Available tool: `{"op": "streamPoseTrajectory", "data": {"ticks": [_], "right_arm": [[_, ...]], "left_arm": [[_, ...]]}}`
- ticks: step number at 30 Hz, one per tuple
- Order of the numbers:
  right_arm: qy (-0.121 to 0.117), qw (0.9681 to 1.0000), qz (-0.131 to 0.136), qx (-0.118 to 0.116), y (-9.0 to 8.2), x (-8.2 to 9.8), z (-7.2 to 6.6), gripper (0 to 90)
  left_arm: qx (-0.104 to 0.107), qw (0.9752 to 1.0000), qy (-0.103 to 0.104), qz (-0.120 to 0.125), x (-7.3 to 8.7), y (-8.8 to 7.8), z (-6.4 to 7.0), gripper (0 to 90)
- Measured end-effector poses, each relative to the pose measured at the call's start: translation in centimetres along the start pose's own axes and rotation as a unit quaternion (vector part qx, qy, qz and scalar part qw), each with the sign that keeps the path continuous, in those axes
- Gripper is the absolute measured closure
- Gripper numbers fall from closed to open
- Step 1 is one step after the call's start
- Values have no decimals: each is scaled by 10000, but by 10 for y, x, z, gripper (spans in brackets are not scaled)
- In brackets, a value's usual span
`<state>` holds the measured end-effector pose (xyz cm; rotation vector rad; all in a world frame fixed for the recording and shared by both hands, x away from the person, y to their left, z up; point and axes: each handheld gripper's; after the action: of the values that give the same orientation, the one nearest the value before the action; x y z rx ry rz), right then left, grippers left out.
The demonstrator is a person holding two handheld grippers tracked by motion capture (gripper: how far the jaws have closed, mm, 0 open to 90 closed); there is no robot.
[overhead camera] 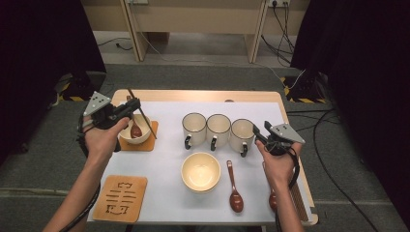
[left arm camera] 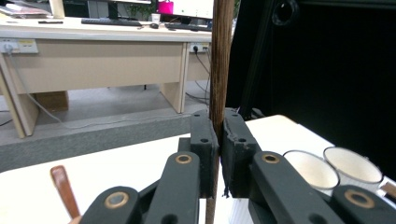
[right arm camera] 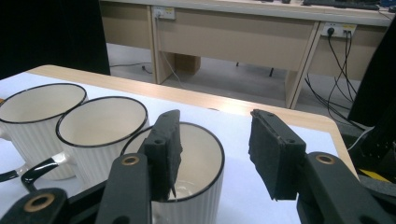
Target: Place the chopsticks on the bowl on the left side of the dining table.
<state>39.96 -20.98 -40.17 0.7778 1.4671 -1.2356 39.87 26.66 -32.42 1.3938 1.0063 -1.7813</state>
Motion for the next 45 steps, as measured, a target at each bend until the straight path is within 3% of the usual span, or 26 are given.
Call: {"op": "streamPoseTrajectory", "data": {"ticks": [8,12,14,24,29,36,39,41,43,44,45], "right_arm": [[70,10000,54,32,-5,5,3,538],[90,9999,42,44,-7,7,4,537],[114,9999,28,45,-6,8,3,537],[112,9999,16,82,-8,9,5,537],[105,9999,0,52,-7,10,4,537],[117,9999,21,65,-7,9,4,536],[123,9999,19,72,-7,9,4,535],[128,9999,-2,77,-7,10,4,535],[154,9999,-15,61,-6,11,5,533],[154,9999,-15,61,-6,11,5,533],[166,9998,-45,49,-6,12,5,533]], "left_arm": [[-211,9997,2,-99,11,-27,-12,832],[-217,9995,-199,-130,21,-38,-19,831],[-289,9993,-134,-197,26,-43,-22,832],[-662,9961,-210,-548,38,-60,-42,831],[-805,9928,-294,-840,42,-49,-49,832],[-1017,9895,-571,-858,41,-24,-62,834],[-1228,9854,-749,-906,43,-6,-73,832],[-1401,9811,-923,-966,44,9,-81,827],[-1490,9786,-971,-1034,46,22,-84,828],[-1490,9786,-971,-1034,46,22,-84,827],[-1488,9769,-1072,-1099,47,31,-86,829]]}}
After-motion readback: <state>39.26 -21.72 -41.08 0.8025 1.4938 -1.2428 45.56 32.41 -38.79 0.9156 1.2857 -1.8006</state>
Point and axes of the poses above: each handheld gripper's, and its own axes: y roughly forward along the jaws, x roughly out of its underside, z roughly to its right, and after that the axes turned 2 degrees about x, right-handed
